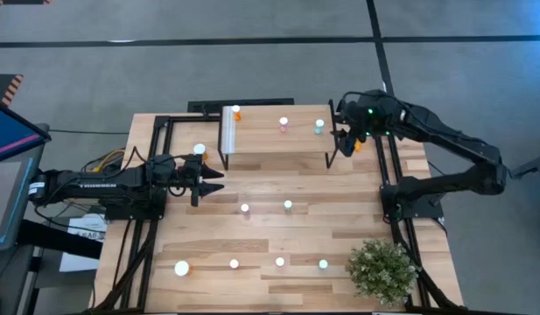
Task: Pick and place medicine bottles onto shelf by color
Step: Put the top small orange pill bottle on the shelf
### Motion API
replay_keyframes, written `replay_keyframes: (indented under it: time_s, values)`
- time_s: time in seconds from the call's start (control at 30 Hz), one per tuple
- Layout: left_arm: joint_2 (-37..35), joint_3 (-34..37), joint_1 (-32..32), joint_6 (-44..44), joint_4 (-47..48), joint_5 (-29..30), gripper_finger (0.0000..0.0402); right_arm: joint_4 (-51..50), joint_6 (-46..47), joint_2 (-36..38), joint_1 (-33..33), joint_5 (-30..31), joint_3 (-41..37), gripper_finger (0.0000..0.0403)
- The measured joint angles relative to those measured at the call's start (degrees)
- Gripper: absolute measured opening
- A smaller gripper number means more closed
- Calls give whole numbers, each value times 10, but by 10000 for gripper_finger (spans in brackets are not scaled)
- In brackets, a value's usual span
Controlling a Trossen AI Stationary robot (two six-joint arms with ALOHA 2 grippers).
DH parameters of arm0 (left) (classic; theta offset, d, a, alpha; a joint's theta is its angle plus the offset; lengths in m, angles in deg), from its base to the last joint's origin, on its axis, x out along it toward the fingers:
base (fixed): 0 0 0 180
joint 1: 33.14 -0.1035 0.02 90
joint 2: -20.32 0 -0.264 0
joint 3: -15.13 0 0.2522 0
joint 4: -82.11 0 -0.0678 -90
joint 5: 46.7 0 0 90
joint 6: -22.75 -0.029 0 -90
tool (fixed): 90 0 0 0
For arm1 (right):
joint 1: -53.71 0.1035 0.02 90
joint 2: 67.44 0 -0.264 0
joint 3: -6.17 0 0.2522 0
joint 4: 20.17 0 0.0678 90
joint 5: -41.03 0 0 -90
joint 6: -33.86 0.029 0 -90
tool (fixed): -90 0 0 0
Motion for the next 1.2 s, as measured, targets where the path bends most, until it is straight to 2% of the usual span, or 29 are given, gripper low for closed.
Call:
replay_keyframes:
  time_s: [0.2, 0.37, 0.53, 0.7, 0.83, 1.03, 1.2]
  values:
    - [0, 0, 0, 1, -9, 3, 215, -13, 14, 40, -22, 3, -11, 221]
    - [0, 0, 0, 14, -15, 15, 215, -45, 75, 54, -43, 77, -11, 217]
    - [0, 0, 0, 14, -24, 16, 215, -71, 81, 51, -52, 83, -11, 217]
    - [0, 0, 0, -11, -117, 33, 215, -57, 82, 46, -53, 83, -11, 215]
    - [-6, 0, 0, -18, -167, 72, 215, -57, 86, 44, -51, 83, -11, 215]
    - [-5, -1, -1, -29, -167, 104, 215, -74, 95, 44, -52, 82, -11, 215]
    - [-2, -1, 15, 0, -136, 117, 215, -119, 164, 41, -74, 126, -11, 215]
